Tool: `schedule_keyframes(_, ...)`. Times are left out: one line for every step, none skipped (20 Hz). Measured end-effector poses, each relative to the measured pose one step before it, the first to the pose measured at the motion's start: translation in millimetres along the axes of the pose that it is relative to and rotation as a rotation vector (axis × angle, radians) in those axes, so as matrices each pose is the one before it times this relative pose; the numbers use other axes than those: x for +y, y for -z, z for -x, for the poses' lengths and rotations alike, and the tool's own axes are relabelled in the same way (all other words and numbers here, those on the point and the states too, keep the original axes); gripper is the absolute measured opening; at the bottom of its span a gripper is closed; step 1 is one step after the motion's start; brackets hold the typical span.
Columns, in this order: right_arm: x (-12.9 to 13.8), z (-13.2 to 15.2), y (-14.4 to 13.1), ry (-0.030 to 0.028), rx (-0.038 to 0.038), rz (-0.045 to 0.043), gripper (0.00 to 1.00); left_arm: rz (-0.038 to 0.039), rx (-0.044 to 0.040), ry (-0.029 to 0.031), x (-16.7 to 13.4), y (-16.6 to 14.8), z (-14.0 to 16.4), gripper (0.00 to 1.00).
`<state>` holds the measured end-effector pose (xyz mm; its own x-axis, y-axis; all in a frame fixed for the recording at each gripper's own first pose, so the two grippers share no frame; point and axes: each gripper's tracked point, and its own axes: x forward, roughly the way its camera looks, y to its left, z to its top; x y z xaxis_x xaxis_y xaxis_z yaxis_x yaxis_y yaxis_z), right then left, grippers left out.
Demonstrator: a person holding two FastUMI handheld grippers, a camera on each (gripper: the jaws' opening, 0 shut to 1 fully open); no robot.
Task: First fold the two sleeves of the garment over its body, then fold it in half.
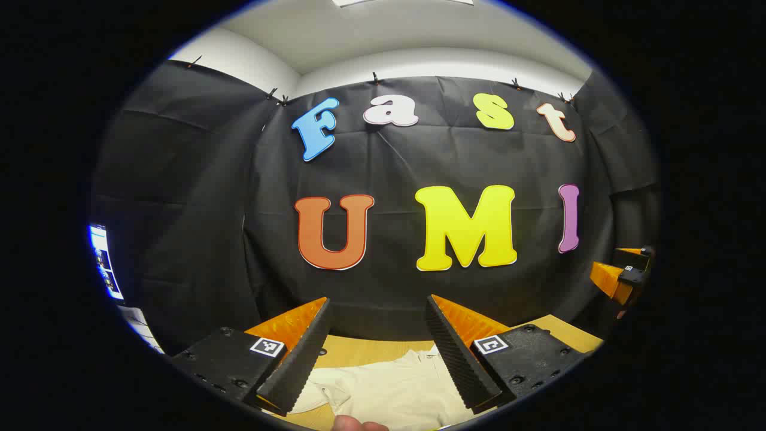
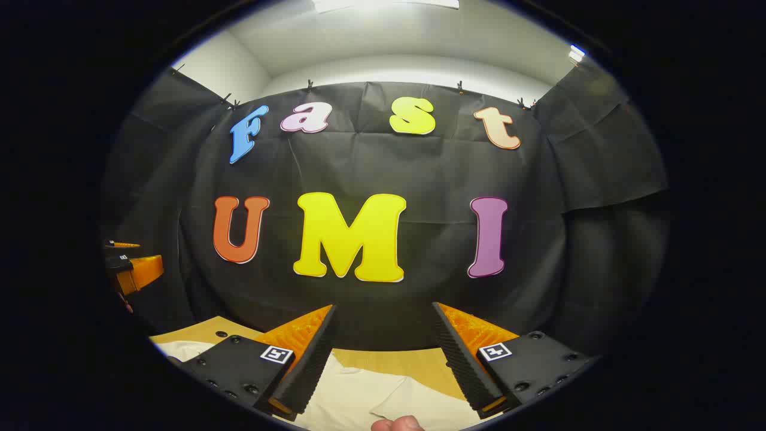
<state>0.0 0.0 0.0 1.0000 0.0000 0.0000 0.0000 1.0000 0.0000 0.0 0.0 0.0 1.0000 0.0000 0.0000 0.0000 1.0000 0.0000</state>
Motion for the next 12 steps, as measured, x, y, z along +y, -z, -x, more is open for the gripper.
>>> schedule_keyframes(-1.87, 0.14, -2.06, 0.00062, -0.00262, 0.00565, 0.96, -0.00103, -0.00088, -0.00427, -0.11, 0.06, -0.15, 0.99)
schedule_keyframes(-1.38, -0.49, 1.24, 0.001, -0.00078, 0.00546, 0.96, -0.00061, -0.00071, -0.00171, -0.13, -0.54, 0.17, 0.99)
schedule_keyframes(-1.28, -0.93, 0.23, 0.00058, -0.00023, 0.00259, 0.93, -0.00298, -0.00055, -0.00368, 1.25, -0.84, 1.02, 0.99)
schedule_keyframes(-1.23, -0.35, 0.27, -0.0001, 0.0016, -0.00366, 0.96, -0.00373, 0.00124, -0.00338, 0.17, 0.71, -0.22, 0.99)
schedule_keyframes(-1.2, -0.14, 0.79, 0.00249, 0.00347, -0.00459, 0.96, -0.00172, -0.00105, 0.00013, -0.39, -0.44, -0.59, 0.99)
schedule_keyframes(-2.28, -0.7, 1.7, 0.0043, 0.00272, -0.00326, 0.96, -0.00011, -0.00195, -0.00038, -0.83, -0.73, 0.23, 0.99)
schedule_keyframes(-0.77, 0.16, 1.1, 0.003, 0.00424, -0.00324, 0.96, -0.00121, -0.00043, -0.00008, 0.08, 0.52, 0.55, 0.99)
schedule_keyframes(-0.59, 0.65, 0.85, 0.00224, 0.00178, -0.00153, 0.96, -0.00119, 0.00348, 0.00029, -0.56, 0.63, -0.45, 0.98)
schedule_keyframes(-1.78, 0.77, -0.54, 0.00272, 0.00057, 0.00008, 0.96, -0.0003, 0.00178, 0.00105, -0.34, 0.18, -0.21, 0.99)
schedule_keyframes(-1.25, -0.78, 1.39, -0.00036, 0.00041, 0.00173, 0.96, -0.00202, 0.00016, 0.00082, -1.37, -0.57, -0.82, 0.99)
schedule_keyframes(-1.86, 0.03, -0.26, 0.0029, 0.00014, 0.00214, 0.96, -0.0014, -0.00237, 0.00081, -1.31, 0.09, -0.63, 0.99)
schedule_keyframes(-1.32, -0.44, 0.28, 0.0021, -0.00099, -0.00123, 0.96, -0.00166, -0.00133, 0.00265, -1.43, -0.85, -0.04, 0.99)
